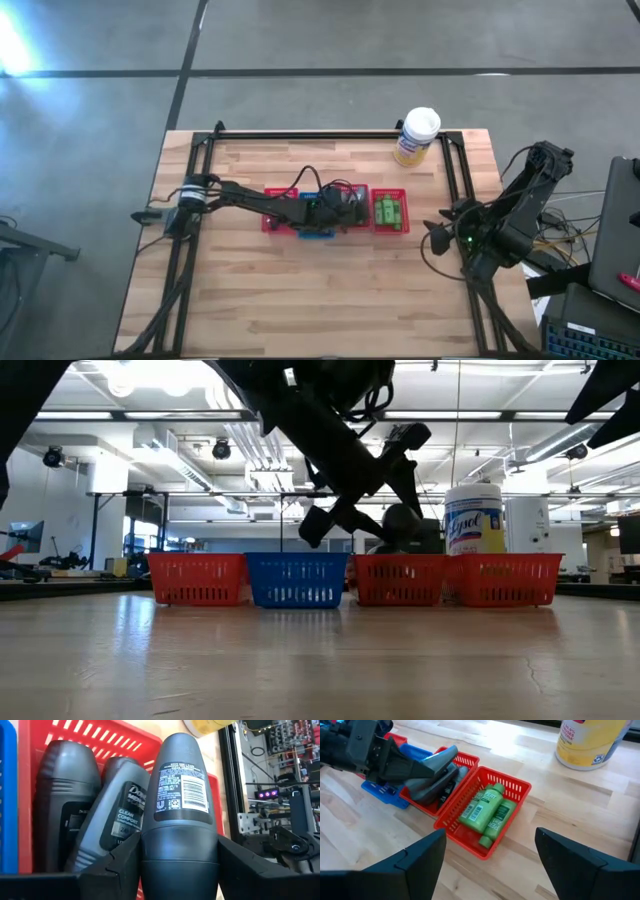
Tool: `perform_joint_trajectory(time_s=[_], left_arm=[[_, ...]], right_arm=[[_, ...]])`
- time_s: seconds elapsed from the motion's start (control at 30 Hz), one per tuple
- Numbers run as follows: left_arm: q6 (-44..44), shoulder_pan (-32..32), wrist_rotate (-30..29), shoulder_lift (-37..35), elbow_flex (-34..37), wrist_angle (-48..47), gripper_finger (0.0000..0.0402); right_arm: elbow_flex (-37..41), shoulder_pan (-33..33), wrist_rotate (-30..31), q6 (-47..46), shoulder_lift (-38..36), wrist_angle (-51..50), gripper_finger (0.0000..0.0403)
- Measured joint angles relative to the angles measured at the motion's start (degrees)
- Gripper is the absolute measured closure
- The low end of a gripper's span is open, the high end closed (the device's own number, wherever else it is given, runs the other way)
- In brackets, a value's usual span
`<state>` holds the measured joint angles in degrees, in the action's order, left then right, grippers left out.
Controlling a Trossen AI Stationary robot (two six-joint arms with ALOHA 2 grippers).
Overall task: Pick & Place Travel size toiletries
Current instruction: Put the gray deodorant into the middle red bin, then return to Home Position
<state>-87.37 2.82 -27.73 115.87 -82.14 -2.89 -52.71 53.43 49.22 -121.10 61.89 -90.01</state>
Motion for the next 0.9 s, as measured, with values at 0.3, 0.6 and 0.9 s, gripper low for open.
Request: perform_joint_trajectory(time_s=[0.3,0.6,0.9], left_arm=[[0.04,-0.78,-0.26,0.00,-0.07,-0.36,0.0173],[0.17,-0.07,-0.45,0.00,-0.07,-0.14,0.0109],[5.57,1.51,-0.42,-0.87,-1.36,-0.07,0.0112]], right_arm=[[0.00,0.00,0.00,-0.44,0.00,0.01,0.0080],[0.00,0.00,-0.01,-0.44,0.00,0.00,0.0083],[0.00,0.04,-0.03,-0.44,0.02,0.36,0.0109]])
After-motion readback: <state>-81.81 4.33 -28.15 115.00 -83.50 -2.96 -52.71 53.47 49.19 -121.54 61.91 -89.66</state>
